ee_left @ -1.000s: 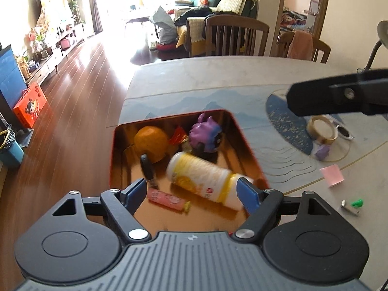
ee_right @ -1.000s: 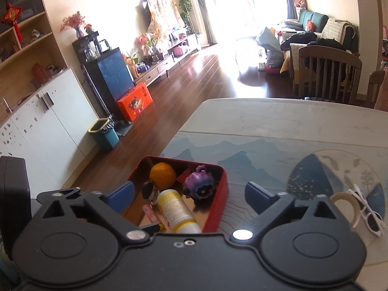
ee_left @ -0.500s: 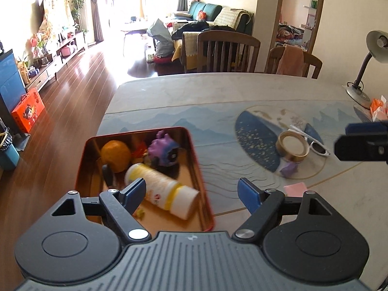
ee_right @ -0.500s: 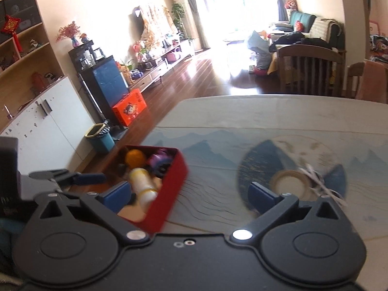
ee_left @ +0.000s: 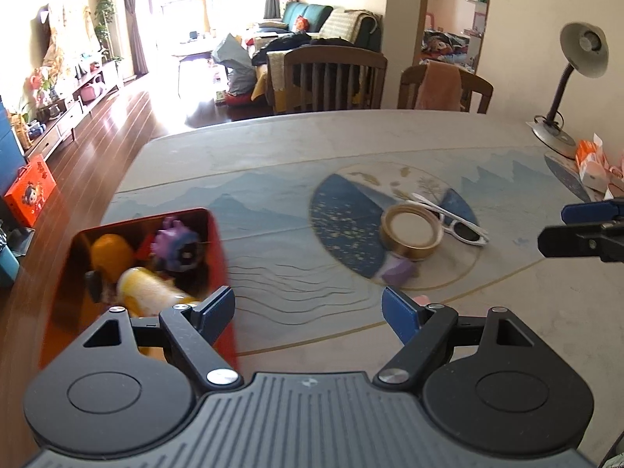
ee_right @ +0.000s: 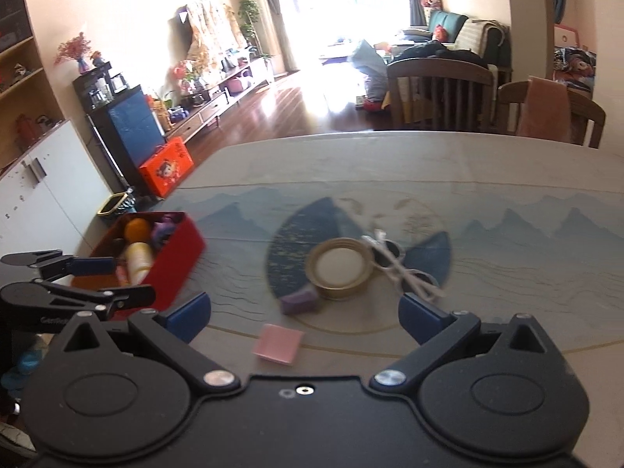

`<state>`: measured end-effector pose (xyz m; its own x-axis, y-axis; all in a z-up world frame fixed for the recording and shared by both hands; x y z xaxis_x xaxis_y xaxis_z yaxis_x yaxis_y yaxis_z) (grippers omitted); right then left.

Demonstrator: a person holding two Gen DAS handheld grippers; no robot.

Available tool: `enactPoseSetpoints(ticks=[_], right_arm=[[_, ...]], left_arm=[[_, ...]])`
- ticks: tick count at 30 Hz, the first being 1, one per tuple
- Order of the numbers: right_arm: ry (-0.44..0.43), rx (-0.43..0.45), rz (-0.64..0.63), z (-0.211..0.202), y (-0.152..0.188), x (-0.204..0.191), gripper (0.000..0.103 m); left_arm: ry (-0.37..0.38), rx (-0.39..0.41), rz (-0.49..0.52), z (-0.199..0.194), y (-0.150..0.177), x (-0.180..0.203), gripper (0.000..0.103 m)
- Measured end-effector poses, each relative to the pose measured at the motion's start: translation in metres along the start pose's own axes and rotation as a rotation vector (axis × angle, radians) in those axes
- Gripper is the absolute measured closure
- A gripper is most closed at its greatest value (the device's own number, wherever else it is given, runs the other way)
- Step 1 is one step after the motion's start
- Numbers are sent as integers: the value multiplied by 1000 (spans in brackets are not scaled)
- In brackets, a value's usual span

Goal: Organize rigid objects
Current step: 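Withdraw both tools from the box toward the pink square sponge and white sunglasses, then grasp the white sunglasses with the right tool while the left tool grasps the pink square sponge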

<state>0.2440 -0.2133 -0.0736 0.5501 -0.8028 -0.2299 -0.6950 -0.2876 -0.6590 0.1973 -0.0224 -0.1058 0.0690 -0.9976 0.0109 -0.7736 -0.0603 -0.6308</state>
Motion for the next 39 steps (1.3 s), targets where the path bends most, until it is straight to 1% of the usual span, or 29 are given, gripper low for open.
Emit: enactPoseSetpoints(ticks=[6,10,14,20,25,32,36,39], right_arm=[[40,-37,-23,10,7,36,0],[66,-50,-27,21,6,60,0],[78,-65,-42,35,5,77,3],[73,-106,-108,59,6,87,6],[76,-139,-161,81,3,92,11],[57,-165,-198,103,1,97,20],[51,-174,-208,111,1,99,28],[50,-174,-223,115,1,98,31]], left_arm=[[11,-22,41,19,1,38,20],[20,-52,57,36,2,59,20],[14,-88,72,55,4,74,20],[-7,-150,73,81,9,84,20],[-7,-185,67,97,11,90,20],[-16,-214,66,109,15,96,20],[-33,-230,55,114,17,94,20],[-44,-241,40,118,18,91,20]])
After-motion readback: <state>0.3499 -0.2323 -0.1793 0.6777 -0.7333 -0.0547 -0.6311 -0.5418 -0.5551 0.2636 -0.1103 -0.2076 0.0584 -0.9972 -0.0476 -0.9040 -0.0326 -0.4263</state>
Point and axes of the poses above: each gripper's, at about its wrist camera, not at the fingertips, and z roughly the way its jaws point, x to its right, y to its underside, the point moved 6 cm from there along z, roughly the way its jaws point, and after that the axes turned 5 degrees about -x, right-handed, at the moved point
